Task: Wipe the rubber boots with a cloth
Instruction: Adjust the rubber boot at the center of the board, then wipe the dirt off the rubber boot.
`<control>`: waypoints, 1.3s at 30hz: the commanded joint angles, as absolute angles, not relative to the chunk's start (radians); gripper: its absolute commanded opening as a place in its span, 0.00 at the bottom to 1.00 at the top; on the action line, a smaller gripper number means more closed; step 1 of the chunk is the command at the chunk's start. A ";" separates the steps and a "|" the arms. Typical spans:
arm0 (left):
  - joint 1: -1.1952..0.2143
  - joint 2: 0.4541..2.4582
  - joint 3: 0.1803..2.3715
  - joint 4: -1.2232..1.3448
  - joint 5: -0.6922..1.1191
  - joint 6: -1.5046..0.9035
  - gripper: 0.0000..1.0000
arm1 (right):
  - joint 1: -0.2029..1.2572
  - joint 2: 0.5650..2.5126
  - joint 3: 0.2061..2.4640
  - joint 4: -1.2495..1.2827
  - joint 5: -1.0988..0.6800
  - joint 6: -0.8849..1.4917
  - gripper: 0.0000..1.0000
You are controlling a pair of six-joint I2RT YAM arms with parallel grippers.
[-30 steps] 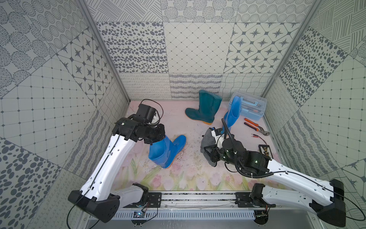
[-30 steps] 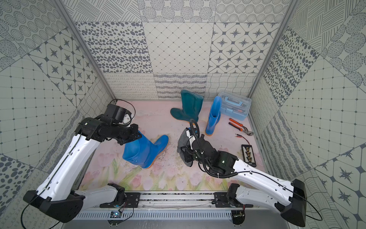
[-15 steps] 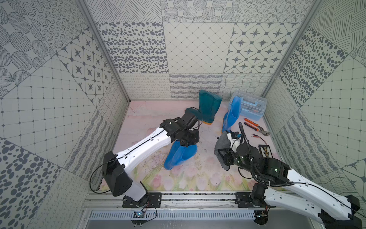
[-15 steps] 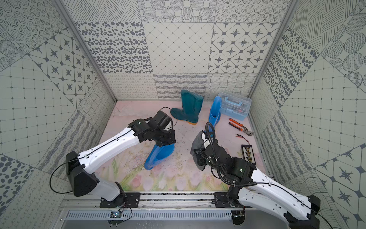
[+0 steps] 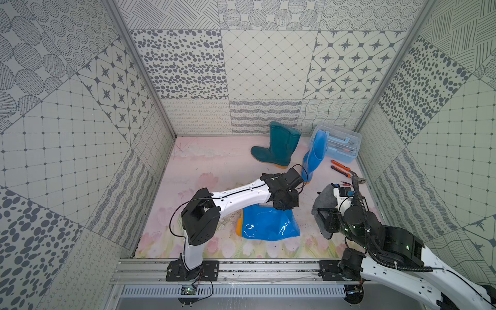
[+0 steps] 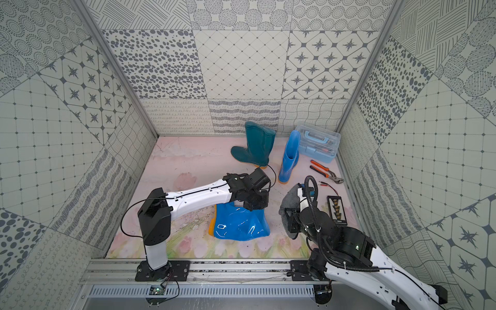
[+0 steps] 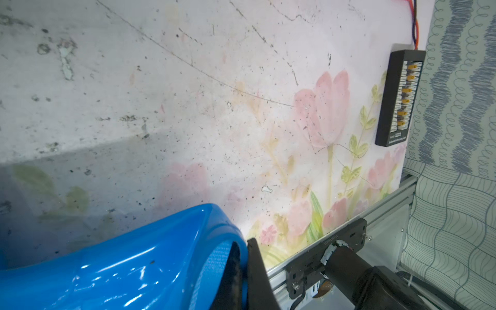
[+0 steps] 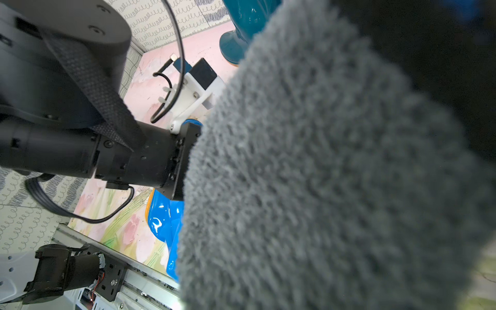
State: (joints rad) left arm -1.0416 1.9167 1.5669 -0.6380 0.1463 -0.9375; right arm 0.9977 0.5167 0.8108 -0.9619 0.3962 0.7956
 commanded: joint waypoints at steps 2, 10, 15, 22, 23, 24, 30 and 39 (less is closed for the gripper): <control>-1.026 1.981 1.614 -0.554 0.107 -0.895 0.00 | 0.994 0.584 0.810 -0.917 0.392 0.775 0.03; -1.001 1.969 1.696 -0.632 0.146 -0.808 0.40 | 0.995 0.645 0.817 -0.844 0.364 0.772 0.08; -0.967 1.875 1.704 -0.677 0.168 -0.747 0.41 | 0.995 0.706 0.819 -0.789 0.331 0.777 0.08; -0.790 1.546 1.415 -0.690 0.169 -0.670 0.42 | 0.993 0.899 0.760 -0.550 0.187 0.808 0.12; -0.758 1.497 1.353 -0.696 0.157 -0.664 0.42 | 0.993 0.938 0.754 -0.512 0.171 0.813 0.12; -0.718 1.438 1.275 -0.697 0.156 -0.656 0.42 | 0.994 0.987 0.755 -0.468 0.155 0.816 0.12; -0.609 1.051 0.772 -0.518 0.151 -0.579 0.60 | 0.970 1.311 0.814 -0.254 0.059 0.798 0.12; -0.565 1.001 0.538 -0.301 0.395 -0.685 0.63 | 0.902 1.807 1.140 -0.160 -0.087 0.682 0.10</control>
State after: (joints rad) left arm -0.5926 1.0264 0.6250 -0.5243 0.2562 -0.6662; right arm 0.9104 1.7233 1.0489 -0.2687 -0.0204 0.7338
